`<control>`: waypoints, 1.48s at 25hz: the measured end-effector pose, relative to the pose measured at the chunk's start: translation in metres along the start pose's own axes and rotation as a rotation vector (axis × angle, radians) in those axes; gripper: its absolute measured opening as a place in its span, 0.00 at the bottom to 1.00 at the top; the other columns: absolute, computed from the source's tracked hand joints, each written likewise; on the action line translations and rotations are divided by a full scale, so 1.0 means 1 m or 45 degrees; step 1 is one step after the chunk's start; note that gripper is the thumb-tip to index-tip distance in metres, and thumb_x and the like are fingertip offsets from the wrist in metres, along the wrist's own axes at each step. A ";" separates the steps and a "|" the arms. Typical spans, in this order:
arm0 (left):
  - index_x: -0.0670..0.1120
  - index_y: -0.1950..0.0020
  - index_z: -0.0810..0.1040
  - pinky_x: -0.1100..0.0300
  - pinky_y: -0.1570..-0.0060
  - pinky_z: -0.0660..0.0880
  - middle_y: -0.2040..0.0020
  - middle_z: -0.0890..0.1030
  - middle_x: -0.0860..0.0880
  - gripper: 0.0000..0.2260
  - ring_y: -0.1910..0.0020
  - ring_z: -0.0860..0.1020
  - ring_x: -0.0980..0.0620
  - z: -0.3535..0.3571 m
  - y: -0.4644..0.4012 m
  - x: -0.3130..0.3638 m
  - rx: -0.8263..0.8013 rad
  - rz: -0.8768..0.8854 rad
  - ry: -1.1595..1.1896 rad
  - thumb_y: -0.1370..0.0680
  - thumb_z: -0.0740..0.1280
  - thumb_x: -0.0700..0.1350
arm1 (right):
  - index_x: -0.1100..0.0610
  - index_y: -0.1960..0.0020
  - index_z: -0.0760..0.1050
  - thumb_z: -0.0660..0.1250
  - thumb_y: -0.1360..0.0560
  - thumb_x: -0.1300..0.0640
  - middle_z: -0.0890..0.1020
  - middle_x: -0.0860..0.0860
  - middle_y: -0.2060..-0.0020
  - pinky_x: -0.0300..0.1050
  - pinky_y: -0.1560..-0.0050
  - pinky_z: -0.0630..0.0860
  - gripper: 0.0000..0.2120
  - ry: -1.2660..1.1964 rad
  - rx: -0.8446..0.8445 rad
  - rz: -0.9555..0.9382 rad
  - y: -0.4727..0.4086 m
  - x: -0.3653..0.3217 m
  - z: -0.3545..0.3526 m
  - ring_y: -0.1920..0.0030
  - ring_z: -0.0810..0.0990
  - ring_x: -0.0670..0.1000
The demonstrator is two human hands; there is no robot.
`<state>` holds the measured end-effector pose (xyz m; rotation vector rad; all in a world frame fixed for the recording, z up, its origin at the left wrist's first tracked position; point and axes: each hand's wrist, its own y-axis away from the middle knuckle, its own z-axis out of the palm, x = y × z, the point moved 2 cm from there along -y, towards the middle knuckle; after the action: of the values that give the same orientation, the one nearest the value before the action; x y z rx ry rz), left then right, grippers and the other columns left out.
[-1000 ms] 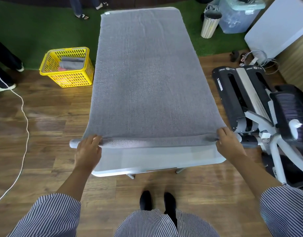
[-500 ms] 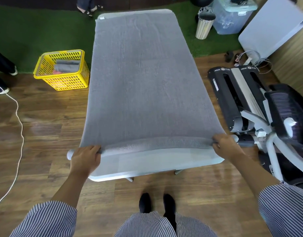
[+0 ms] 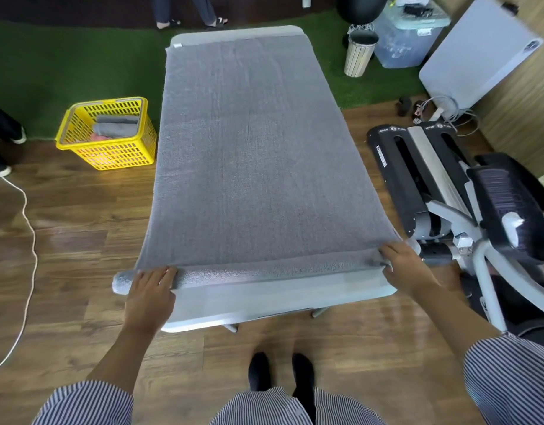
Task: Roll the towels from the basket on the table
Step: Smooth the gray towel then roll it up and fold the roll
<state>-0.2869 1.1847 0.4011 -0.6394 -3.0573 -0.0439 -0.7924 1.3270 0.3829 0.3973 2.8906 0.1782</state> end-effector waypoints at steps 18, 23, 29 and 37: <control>0.39 0.50 0.81 0.39 0.50 0.75 0.55 0.83 0.43 0.18 0.56 0.81 0.40 -0.006 -0.003 -0.001 -0.042 -0.050 0.061 0.34 0.61 0.45 | 0.66 0.53 0.79 0.73 0.42 0.69 0.81 0.60 0.58 0.62 0.48 0.75 0.17 0.063 -0.002 -0.022 0.005 -0.004 -0.007 0.56 0.79 0.63; 0.43 0.61 0.81 0.46 0.63 0.76 0.67 0.81 0.46 0.17 0.67 0.80 0.41 -0.013 -0.007 -0.004 -0.016 -0.016 0.094 0.32 0.53 0.47 | 0.60 0.65 0.72 0.65 0.33 0.63 0.76 0.55 0.66 0.48 0.56 0.67 0.04 0.079 -0.143 0.062 -0.001 -0.007 -0.021 0.61 0.74 0.58; 0.39 0.47 0.80 0.40 0.49 0.75 0.49 0.81 0.41 0.19 0.50 0.79 0.38 -0.009 -0.014 -0.002 0.083 0.020 0.105 0.32 0.56 0.40 | 0.61 0.56 0.77 0.67 0.37 0.66 0.78 0.56 0.57 0.56 0.55 0.74 0.09 0.104 0.064 0.010 -0.007 -0.006 -0.017 0.57 0.76 0.60; 0.41 0.46 0.81 0.39 0.43 0.73 0.51 0.83 0.44 0.18 0.51 0.80 0.41 0.001 -0.017 0.012 0.035 0.029 0.084 0.32 0.61 0.44 | 0.66 0.54 0.79 0.73 0.42 0.69 0.80 0.60 0.59 0.56 0.53 0.77 0.16 0.065 0.054 -0.083 -0.003 -0.014 -0.012 0.58 0.79 0.62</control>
<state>-0.3044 1.1744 0.3995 -0.6576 -2.9815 -0.0218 -0.7826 1.3188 0.3966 0.3100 2.9575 0.1178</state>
